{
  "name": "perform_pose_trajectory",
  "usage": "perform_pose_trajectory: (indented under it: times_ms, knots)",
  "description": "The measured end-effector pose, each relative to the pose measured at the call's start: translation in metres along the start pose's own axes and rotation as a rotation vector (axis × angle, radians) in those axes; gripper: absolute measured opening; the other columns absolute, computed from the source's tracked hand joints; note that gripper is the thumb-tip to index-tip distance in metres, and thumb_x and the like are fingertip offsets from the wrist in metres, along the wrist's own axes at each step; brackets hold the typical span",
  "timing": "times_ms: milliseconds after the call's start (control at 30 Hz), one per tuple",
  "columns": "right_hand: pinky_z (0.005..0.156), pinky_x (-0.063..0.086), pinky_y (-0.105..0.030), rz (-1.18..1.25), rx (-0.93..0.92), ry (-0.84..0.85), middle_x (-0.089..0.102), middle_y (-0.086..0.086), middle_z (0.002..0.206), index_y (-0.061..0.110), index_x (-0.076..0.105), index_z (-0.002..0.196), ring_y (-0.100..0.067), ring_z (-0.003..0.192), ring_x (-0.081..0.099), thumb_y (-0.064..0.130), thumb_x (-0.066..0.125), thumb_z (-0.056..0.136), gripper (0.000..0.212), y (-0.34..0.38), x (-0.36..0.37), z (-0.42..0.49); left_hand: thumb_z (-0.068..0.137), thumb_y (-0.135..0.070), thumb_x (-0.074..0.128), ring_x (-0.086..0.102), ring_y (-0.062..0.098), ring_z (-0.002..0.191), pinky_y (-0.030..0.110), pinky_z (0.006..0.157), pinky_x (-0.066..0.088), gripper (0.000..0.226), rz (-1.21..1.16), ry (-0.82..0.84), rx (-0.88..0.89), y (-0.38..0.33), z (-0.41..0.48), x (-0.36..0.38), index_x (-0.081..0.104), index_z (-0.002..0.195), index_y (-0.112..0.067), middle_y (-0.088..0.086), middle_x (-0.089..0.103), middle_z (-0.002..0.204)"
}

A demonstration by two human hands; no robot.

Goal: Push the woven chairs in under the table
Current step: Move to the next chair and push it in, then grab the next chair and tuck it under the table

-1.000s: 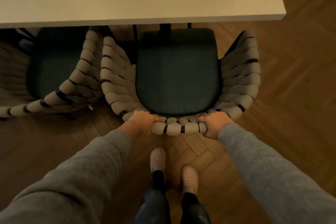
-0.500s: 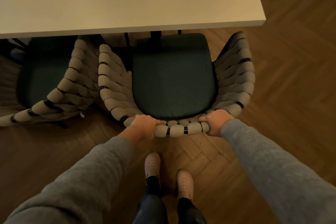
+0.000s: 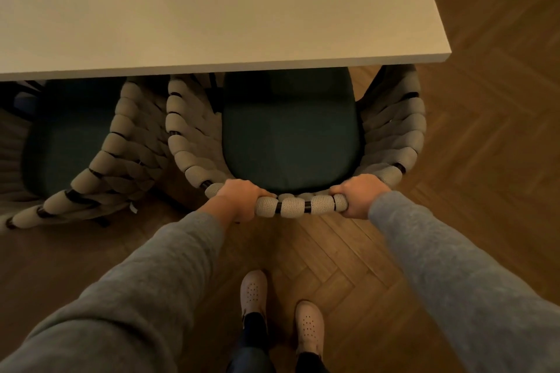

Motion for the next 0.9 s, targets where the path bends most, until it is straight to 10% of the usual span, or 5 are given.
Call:
perform_pose_trajectory:
  times_ms: [400, 633, 900]
  knots:
    - [0.074, 0.047, -0.028, -0.028, -0.012, 0.049, 0.062, 0.01, 0.097, 0.037, 0.055, 0.104, -0.015, 0.093, 0.062, 0.034, 0.061, 0.083, 0.022, 0.016, 0.002, 0.011, 0.092, -0.028, 0.059, 0.051, 0.02, 0.121, 0.049, 0.111, 0.03, 0.061, 0.063, 0.036, -0.017, 0.018, 0.001, 0.014, 0.03, 0.143, -0.044, -0.005, 0.057, 0.127]
    - [0.091, 0.048, -0.031, -0.002, 0.098, 0.189, 0.06, 0.012, 0.107, 0.039, 0.051, 0.127, -0.012, 0.103, 0.058, 0.047, 0.07, 0.078, 0.053, 0.023, -0.002, 0.008, 0.091, -0.034, 0.059, 0.035, 0.026, 0.137, 0.058, 0.116, 0.004, 0.065, 0.045, -0.162, -0.105, 0.015, -0.015, 0.027, 0.027, 0.148, -0.031, 0.002, 0.043, 0.145]
    - [0.108, 0.037, -0.037, 0.085, -0.095, 0.056, 0.04, -0.002, 0.147, 0.031, 0.022, 0.152, -0.023, 0.131, 0.044, 0.062, 0.059, 0.084, 0.083, 0.132, -0.042, 0.035, 0.093, -0.028, 0.056, -0.014, 0.025, 0.148, 0.05, 0.119, -0.004, 0.086, 0.017, -0.295, -0.221, 0.065, -0.101, 0.066, -0.005, 0.153, -0.031, 0.005, -0.015, 0.161]
Point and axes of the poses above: each hand's wrist, its own z-axis towards the middle knuckle, its own x-axis out of the palm, y = z × x, the point moved 1 cm from there along z, towards the middle knuckle
